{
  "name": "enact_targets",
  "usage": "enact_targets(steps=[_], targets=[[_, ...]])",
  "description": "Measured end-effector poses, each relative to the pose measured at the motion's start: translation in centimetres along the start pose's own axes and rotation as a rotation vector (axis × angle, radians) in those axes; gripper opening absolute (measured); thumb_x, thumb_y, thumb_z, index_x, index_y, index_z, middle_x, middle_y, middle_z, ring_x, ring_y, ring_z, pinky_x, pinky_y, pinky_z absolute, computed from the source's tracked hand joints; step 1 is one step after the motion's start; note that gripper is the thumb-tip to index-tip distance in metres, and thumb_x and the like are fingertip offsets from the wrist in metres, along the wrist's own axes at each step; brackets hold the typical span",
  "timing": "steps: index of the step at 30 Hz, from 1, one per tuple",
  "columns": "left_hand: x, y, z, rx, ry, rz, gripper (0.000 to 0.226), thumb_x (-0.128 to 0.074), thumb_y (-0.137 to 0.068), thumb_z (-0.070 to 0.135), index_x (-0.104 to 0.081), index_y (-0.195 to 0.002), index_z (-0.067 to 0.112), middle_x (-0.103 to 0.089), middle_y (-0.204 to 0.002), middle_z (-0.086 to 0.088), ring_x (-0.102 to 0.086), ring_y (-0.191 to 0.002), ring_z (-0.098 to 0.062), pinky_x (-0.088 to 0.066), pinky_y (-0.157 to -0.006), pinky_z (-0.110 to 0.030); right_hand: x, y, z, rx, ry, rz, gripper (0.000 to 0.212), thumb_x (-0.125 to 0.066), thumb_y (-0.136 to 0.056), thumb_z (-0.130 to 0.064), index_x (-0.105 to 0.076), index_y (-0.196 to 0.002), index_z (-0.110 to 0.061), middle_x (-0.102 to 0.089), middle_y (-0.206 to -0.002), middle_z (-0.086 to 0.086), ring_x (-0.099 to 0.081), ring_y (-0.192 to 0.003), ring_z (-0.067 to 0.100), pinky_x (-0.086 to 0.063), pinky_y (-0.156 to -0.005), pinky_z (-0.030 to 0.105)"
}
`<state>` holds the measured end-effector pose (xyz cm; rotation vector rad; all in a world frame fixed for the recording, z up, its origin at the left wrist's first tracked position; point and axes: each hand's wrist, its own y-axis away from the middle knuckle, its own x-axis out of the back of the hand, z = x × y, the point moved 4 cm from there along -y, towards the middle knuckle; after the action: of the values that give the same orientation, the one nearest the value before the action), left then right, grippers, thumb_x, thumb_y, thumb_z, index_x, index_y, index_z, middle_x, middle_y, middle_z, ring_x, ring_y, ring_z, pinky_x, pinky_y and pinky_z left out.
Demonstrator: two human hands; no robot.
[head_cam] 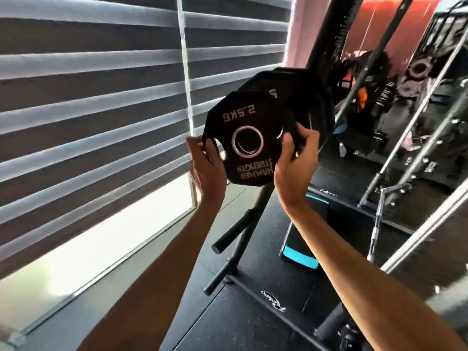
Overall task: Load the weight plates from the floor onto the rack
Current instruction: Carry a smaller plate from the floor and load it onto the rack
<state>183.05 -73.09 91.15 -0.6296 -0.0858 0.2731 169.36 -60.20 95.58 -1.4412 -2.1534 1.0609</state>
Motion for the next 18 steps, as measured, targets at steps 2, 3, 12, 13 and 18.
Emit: enact_targets(steps=[2,3,12,13,18], targets=[[-0.9,-0.5,-0.9,0.002,0.004,-0.017,0.021,-0.033,-0.102,0.042,-0.041,-0.107,0.022,-0.066,-0.086,0.001,-0.066,-0.071,-0.024,-0.055,-0.056,-0.045,0.0,-0.1,0.1,0.053,0.039,-0.007,0.020,-0.052,-0.100,-0.010,-0.054,-0.115,0.003,-0.061,-0.106,0.013,-0.063,-0.095,0.021,-0.053,-0.080,0.026],[-1.5,-0.8,-1.5,0.002,0.011,-0.027,0.018,-0.032,-0.102,0.045,-0.039,-0.104,0.028,-0.065,-0.087,0.000,-0.066,-0.072,-0.024,-0.055,-0.056,-0.047,0.0,-0.1,0.1,0.089,0.081,-0.008,0.019,-0.052,-0.100,-0.011,-0.054,-0.114,0.002,-0.060,-0.106,0.012,-0.062,-0.095,0.023,-0.053,-0.080,0.031],[-5.3,-1.2,-1.8,0.055,0.186,-0.233,0.023,-0.033,-0.106,0.025,-0.039,-0.112,0.003,-0.058,-0.080,-0.001,-0.056,-0.060,-0.007,-0.045,-0.049,-0.026,0.7,-2.0,0.5,0.211,0.447,0.021,0.021,-0.059,-0.097,-0.020,-0.058,-0.109,-0.003,-0.057,-0.107,0.009,-0.051,-0.101,0.021,-0.045,-0.089,0.040],[-5.7,-1.3,-1.9,0.062,0.197,-0.250,0.023,-0.034,-0.106,0.022,-0.039,-0.112,0.000,-0.056,-0.078,0.003,-0.054,-0.058,-0.001,-0.043,-0.050,-0.023,0.9,-2.3,0.8,0.206,0.471,0.008,0.023,-0.059,-0.096,-0.023,-0.058,-0.109,-0.005,-0.057,-0.108,0.009,-0.051,-0.102,0.022,-0.046,-0.089,0.041],[-7.2,-1.5,-1.6,0.093,0.268,-0.296,0.023,-0.037,-0.106,0.013,-0.040,-0.111,-0.009,-0.055,-0.078,0.010,-0.057,-0.061,0.008,-0.044,-0.051,-0.014,1.2,-3.5,2.0,0.182,0.489,-0.022,0.036,-0.055,-0.096,-0.039,-0.057,-0.112,-0.007,-0.057,-0.109,0.007,-0.053,-0.103,0.021,-0.049,-0.086,0.045]])
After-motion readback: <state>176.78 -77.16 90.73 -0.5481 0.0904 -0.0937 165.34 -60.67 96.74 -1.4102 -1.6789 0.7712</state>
